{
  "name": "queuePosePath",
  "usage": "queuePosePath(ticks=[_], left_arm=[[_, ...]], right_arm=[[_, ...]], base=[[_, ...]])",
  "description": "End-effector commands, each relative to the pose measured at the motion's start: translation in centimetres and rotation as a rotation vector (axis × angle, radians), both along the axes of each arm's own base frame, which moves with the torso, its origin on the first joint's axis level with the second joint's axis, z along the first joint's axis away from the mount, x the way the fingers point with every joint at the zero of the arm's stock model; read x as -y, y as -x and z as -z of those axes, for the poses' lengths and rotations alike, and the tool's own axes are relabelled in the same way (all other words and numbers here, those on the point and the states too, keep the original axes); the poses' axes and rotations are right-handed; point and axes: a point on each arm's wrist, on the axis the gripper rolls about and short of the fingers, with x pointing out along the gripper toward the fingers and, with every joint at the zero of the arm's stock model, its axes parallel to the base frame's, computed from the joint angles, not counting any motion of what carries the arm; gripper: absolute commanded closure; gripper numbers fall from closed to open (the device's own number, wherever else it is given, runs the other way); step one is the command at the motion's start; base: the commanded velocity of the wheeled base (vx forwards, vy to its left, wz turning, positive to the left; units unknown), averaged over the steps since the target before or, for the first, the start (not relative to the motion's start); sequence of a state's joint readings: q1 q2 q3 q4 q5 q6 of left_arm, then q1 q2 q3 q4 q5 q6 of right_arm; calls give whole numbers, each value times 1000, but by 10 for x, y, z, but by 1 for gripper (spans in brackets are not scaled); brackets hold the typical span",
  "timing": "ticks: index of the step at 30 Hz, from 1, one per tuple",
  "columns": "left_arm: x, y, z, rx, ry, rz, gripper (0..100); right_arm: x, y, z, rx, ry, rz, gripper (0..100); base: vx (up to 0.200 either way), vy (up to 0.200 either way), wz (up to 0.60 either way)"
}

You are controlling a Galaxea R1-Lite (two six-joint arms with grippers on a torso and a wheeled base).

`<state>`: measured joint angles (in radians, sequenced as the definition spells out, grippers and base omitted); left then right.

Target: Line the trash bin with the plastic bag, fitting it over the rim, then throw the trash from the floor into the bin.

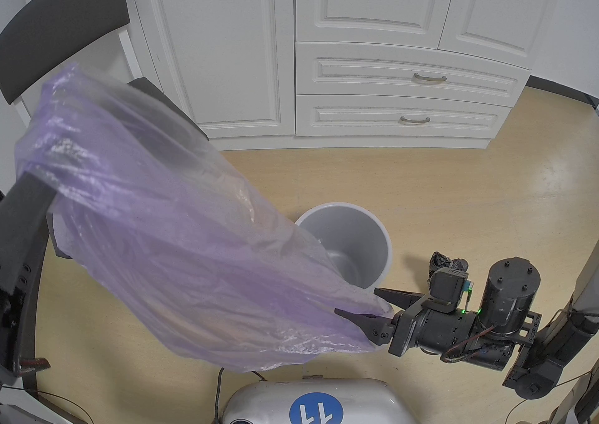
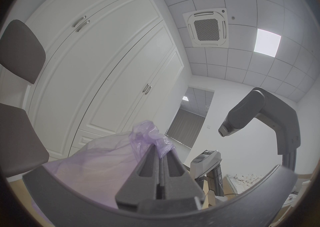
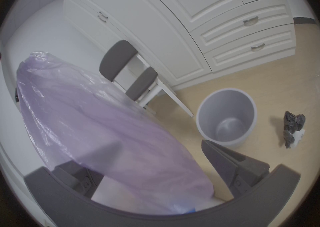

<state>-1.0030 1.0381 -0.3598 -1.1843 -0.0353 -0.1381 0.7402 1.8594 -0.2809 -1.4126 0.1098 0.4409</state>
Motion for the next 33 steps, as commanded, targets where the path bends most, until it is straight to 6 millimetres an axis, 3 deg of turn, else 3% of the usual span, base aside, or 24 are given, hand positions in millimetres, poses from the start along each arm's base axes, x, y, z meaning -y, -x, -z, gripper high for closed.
queuePosePath(ticks=[1,7,13,14,28,33], left_arm=[[-3,2,-6,20,36,2,100],[-5,3,-8,26,46,3,100],[-5,4,-8,28,48,3,100],[-5,4,-8,27,47,3,100],[12,-10,8,-42,-48,-16,100],[23,-23,19,-84,-106,-51,100]], right_arm=[[0,2,41,-78,61,-7,0],[-1,0,51,-107,84,-8,0],[-2,-1,47,-94,71,-7,0],[-1,0,46,-91,68,-7,100],[12,1,9,6,-38,42,100],[22,-1,-17,98,-46,77,100]], base=[[0,0,0],[0,0,0],[0,0,0],[0,0,0],[0,0,0],[0,0,0]])
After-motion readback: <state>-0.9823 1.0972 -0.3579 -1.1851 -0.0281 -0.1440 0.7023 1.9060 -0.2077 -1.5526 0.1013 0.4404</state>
